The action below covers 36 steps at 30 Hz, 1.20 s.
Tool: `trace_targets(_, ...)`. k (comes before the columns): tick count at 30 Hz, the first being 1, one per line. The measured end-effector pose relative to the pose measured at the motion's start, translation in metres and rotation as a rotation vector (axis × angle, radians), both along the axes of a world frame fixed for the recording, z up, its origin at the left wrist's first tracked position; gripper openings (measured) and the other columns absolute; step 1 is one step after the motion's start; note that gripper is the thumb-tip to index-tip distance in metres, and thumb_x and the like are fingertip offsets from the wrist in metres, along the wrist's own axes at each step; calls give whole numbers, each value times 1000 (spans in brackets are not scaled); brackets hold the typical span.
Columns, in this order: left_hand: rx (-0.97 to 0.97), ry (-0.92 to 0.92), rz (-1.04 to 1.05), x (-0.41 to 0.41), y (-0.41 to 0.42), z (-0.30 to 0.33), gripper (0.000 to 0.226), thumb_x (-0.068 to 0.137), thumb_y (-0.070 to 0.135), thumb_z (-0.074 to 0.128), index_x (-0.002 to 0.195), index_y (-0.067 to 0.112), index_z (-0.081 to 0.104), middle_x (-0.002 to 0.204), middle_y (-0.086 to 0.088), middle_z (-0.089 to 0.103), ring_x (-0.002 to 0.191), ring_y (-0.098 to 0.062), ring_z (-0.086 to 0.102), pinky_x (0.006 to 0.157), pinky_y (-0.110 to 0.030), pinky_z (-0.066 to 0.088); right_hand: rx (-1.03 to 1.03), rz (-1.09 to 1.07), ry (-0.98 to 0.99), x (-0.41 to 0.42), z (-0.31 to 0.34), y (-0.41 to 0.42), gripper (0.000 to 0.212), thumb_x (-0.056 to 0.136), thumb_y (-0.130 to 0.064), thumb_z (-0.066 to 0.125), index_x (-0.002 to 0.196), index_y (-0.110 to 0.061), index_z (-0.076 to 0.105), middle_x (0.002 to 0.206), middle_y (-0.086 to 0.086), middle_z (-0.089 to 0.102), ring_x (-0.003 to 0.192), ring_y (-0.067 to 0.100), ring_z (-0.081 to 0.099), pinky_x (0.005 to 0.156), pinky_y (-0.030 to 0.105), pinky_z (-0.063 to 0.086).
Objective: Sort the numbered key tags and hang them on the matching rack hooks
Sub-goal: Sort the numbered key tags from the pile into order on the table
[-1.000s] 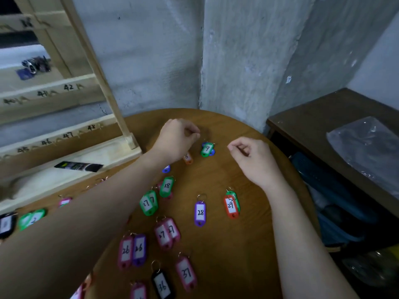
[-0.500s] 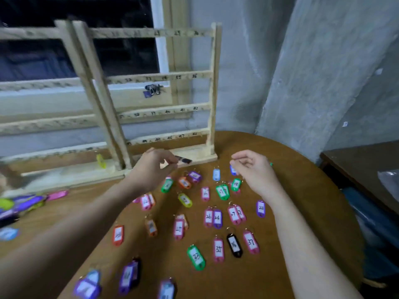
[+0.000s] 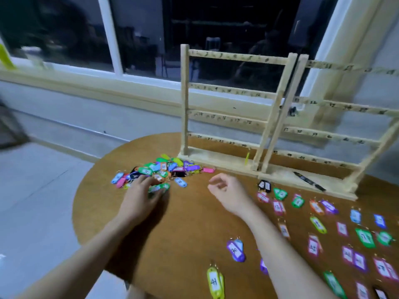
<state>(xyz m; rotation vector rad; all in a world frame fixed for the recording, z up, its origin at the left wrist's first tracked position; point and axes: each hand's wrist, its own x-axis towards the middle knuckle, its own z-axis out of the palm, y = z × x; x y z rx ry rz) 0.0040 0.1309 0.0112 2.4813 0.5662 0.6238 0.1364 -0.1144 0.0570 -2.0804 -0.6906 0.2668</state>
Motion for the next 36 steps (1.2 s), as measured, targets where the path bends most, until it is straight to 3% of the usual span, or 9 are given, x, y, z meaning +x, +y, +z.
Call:
trace_targets(4,14,-78,118,-12,24,-7,25,84,31,77,102,14,72,102,-6,62,101,-26,57,90,-33,41,-116,81,-32,-16,-25,72,11,92,-27,69,102,-26,64,90,-9,62,73,7,55,77,26,46)
trace_targets(9,107,-5,63,-11,27,-12,39,81,55,64,104,25,74,102,-1,55,101,-25,48,94,-38,41,-268,-72,-166,-16,-44,110,45,96,-40,62,135,-18,58,136,2,49,124,24,53,101,34,44)
trace_targets(11,197,2,35,-10,23,-13,40,78,58,66,104,29,73,103,0,53,101,-26,48,93,-40,42,-276,-118,-200,-15,-48,116,53,98,-44,59,142,-16,54,141,6,45,132,26,44,107,34,36)
trace_targets(14,283,13,21,0,18,-14,43,77,61,70,108,32,73,109,2,53,104,-24,47,93,-39,42,-324,-152,-349,-13,-53,123,48,98,-46,58,135,-15,63,122,3,51,120,24,47,101,36,38)
trace_targets(18,299,49,9,13,16,-18,48,84,65,62,117,32,72,109,4,54,105,-22,44,94,-39,41,-210,-179,-354,-10,-59,123,24,96,-29,66,110,-12,76,102,2,54,104,24,51,96,41,45)
trace_targets(22,272,31,7,17,18,-21,34,90,53,65,114,30,74,107,4,58,102,-23,45,92,-39,38,-187,-163,-313,-8,-58,119,20,97,-26,65,109,-12,73,108,1,55,109,21,50,99,34,42)
trace_targets(28,182,-27,-12,15,23,-19,16,89,36,74,99,23,76,99,5,62,94,-23,46,87,-36,33,-131,-155,-290,-11,-57,112,7,97,-20,62,94,-18,68,102,-6,47,102,17,50,84,26,36)
trace_targets(33,100,-114,-20,11,26,-17,12,89,25,75,97,17,78,91,4,60,88,-22,51,84,-40,41,50,-189,-223,-6,-61,108,9,94,-19,67,87,-23,70,79,-11,47,74,11,48,66,28,38)
trace_targets(36,21,-172,-16,9,26,-12,12,92,22,70,97,12,76,88,3,63,85,-21,54,78,-39,43,146,-219,-182,-6,-59,107,12,93,-18,68,83,-24,67,74,-12,50,67,8,47,61,25,36)
